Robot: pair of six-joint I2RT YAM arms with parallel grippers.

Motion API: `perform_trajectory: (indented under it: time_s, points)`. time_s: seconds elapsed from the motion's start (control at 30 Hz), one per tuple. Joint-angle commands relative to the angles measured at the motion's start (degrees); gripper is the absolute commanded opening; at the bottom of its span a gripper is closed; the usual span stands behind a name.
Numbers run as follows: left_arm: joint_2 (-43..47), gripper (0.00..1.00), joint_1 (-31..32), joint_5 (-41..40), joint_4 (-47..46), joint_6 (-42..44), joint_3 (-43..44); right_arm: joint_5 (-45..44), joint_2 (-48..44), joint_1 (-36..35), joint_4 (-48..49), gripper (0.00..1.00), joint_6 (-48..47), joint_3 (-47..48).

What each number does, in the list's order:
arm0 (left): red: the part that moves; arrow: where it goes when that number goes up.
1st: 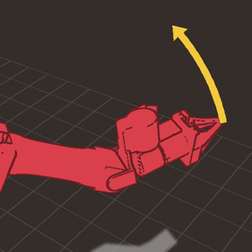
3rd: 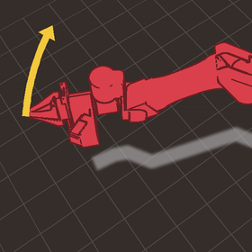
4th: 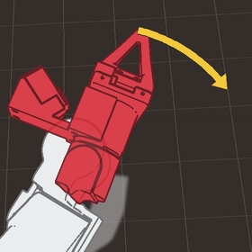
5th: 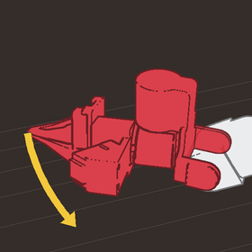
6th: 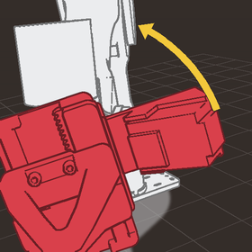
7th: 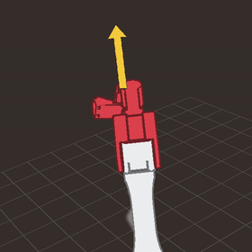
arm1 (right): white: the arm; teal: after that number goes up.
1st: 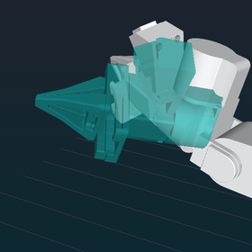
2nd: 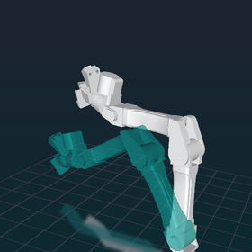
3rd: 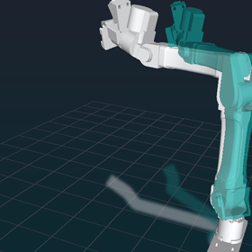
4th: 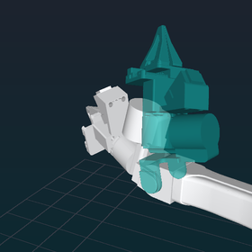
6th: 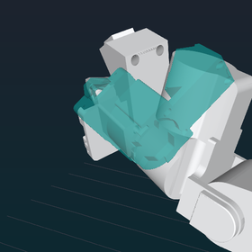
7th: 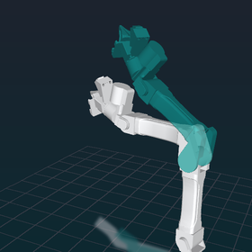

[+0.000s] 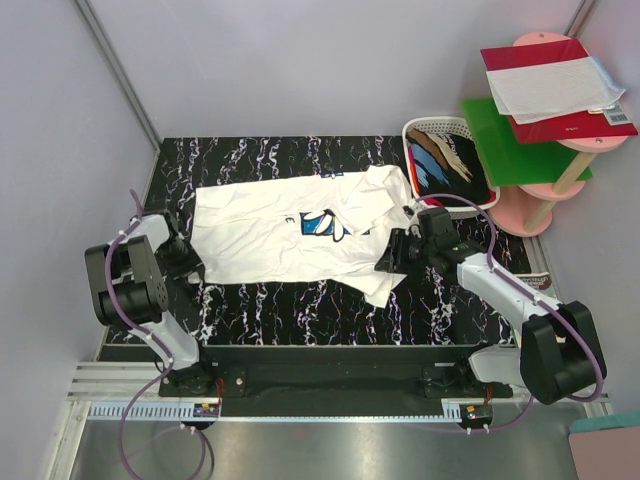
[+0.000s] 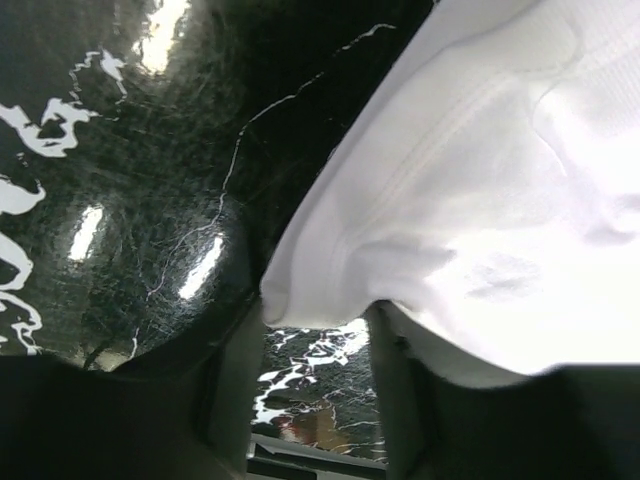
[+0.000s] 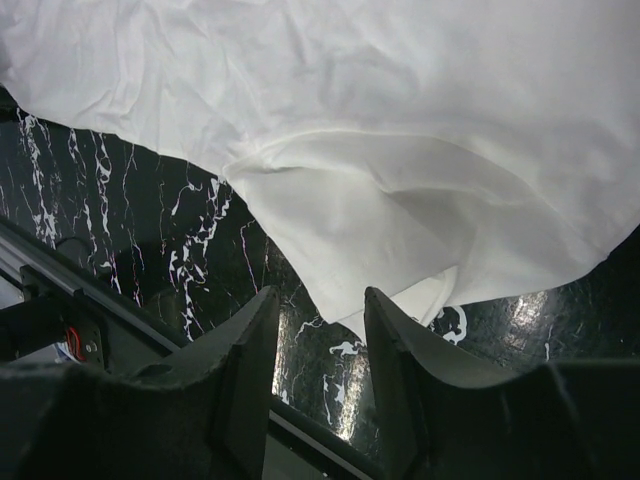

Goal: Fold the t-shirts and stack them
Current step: Fold the tshirt

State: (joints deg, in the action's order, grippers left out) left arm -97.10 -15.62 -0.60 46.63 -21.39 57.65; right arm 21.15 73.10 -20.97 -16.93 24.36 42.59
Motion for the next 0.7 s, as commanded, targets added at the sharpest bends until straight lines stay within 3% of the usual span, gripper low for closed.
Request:
perform_trajectory:
  time_s: [0.0, 0.07, 0.1, 0.33, 0.67]
  points:
    - [-0.72, 0.28, -0.29, 1.30, -0.84, 0.38, 1.94, 0.74, -1.82, 0.41, -2.32, 0.46, 3.23, -1.53]
    - [-1.16, 0.13, -0.29, 1.48, -0.93, 0.29, 1.86, 0.65, -2.08, 0.41, -2.41, 0.45, 4.20, -2.59]
    - [-1.25, 0.00, -0.38, 1.74, -0.93, 0.21, 1.94, 0.74, -2.43, 0.41, -2.41, 0.45, 4.99, -3.82]
    - [-1.43, 0.00, -0.38, 2.36, -1.28, 0.12, 1.77, 0.91, -2.70, 0.41, -1.18, 0.45, 6.67, -7.52]
    - [-1.16, 0.00, -0.29, 2.62, -1.63, 0.20, 1.24, 3.46, 1.60, 0.41, 14.28, 0.42, 10.70, -11.91]
